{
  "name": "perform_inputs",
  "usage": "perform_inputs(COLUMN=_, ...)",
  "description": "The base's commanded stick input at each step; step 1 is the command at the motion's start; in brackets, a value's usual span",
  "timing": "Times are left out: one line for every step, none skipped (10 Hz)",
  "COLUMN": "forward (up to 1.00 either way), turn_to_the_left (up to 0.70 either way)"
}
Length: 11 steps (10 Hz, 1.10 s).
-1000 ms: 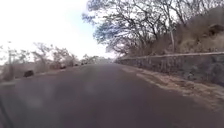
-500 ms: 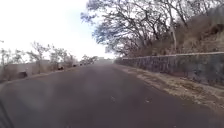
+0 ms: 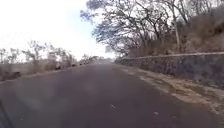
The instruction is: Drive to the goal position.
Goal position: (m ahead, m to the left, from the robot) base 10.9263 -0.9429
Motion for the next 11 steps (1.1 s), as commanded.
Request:
perform_inputs(forward=0.70, turn_to_the_left=0.00)
perform_inputs(forward=0.70, turn_to_the_left=0.00)
perform_inputs(forward=0.70, turn_to_the_left=0.00)
perform_inputs(forward=0.70, turn_to_the_left=0.00)
perform_inputs(forward=0.70, turn_to_the_left=0.00)
perform_inputs(forward=0.70, turn_to_the_left=0.00)
perform_inputs(forward=0.70, turn_to_the_left=0.00)
perform_inputs(forward=0.70, turn_to_the_left=0.00)
perform_inputs(forward=0.70, turn_to_the_left=0.00)
perform_inputs(forward=0.70, turn_to_the_left=0.00)
perform_inputs(forward=0.70, turn_to_the_left=0.00)
